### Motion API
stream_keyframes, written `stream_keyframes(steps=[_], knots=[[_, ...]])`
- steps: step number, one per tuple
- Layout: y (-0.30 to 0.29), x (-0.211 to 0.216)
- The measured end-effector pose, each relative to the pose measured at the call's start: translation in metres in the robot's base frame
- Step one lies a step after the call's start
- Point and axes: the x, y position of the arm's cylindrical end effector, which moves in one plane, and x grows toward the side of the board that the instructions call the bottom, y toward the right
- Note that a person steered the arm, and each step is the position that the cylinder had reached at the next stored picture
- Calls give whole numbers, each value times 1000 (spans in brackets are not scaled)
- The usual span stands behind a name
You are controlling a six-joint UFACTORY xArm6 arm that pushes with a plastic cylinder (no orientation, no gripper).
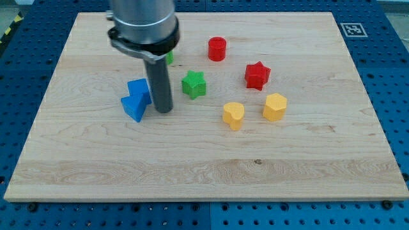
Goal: Slide the blue triangle towards the bottom left
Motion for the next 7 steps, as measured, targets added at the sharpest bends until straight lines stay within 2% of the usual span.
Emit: stream_keyframes(steps=[1,3,7], knots=[[4,-21],[-26,-22],[-46,-8]])
